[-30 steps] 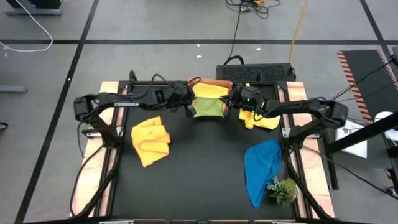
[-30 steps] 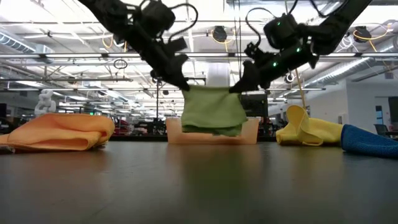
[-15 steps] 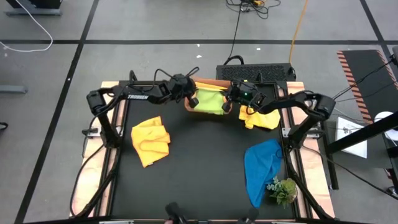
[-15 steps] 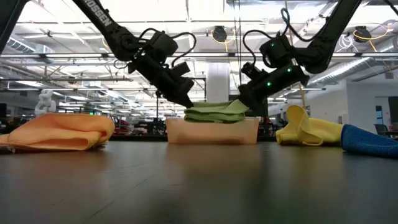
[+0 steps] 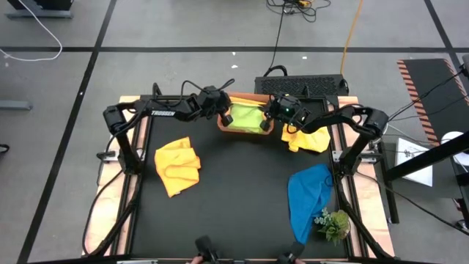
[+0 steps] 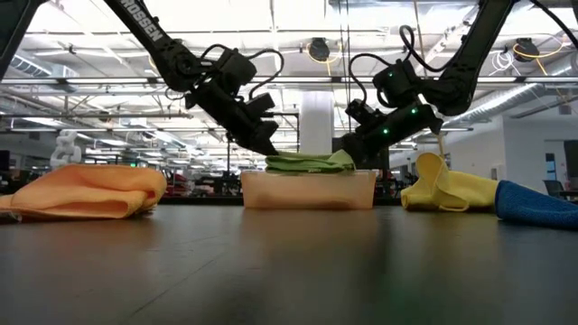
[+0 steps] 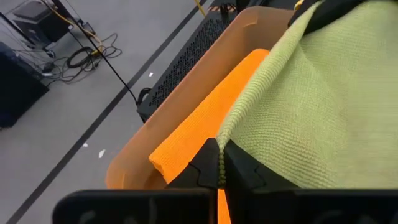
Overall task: Fold microfiber towels
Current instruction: Put the green microfiber towel into the orange bin
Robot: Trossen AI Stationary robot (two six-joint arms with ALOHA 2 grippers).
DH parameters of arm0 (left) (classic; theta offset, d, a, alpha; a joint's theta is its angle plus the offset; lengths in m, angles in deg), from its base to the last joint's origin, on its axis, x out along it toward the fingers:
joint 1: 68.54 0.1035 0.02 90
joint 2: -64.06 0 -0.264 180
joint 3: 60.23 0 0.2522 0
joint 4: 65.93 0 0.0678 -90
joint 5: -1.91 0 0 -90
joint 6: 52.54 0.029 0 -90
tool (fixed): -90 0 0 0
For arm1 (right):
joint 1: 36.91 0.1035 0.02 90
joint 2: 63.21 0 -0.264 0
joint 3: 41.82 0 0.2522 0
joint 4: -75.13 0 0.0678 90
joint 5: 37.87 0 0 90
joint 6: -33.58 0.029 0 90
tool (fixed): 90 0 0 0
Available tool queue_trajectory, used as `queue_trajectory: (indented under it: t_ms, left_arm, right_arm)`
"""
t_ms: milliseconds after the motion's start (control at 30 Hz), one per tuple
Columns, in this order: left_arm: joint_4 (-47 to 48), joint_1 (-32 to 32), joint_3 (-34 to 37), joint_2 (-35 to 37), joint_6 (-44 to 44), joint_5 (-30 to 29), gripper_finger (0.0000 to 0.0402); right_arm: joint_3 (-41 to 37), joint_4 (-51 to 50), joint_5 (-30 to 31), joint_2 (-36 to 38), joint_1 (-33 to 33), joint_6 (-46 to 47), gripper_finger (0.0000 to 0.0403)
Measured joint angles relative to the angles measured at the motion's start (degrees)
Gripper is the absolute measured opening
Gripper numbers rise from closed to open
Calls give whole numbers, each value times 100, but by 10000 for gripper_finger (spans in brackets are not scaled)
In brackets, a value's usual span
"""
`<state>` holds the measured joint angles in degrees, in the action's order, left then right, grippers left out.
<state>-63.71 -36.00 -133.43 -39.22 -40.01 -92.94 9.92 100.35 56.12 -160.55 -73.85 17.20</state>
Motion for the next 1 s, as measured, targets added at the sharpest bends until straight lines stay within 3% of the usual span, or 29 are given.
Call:
queue_trajectory:
  t_ms: [467,733,1000]
  left_arm:
    - [-598,145,4,-370,123,36,5]
    - [-398,194,31,-370,37,-165,30]
    - [-329,270,24,-364,-612,-70,75]
  right_arm:
    - [370,-286,73,-9,-85,-177,0]
    - [343,-747,243,-4,-117,-164,3]
    - [358,-798,125,-4,-104,-170,66]
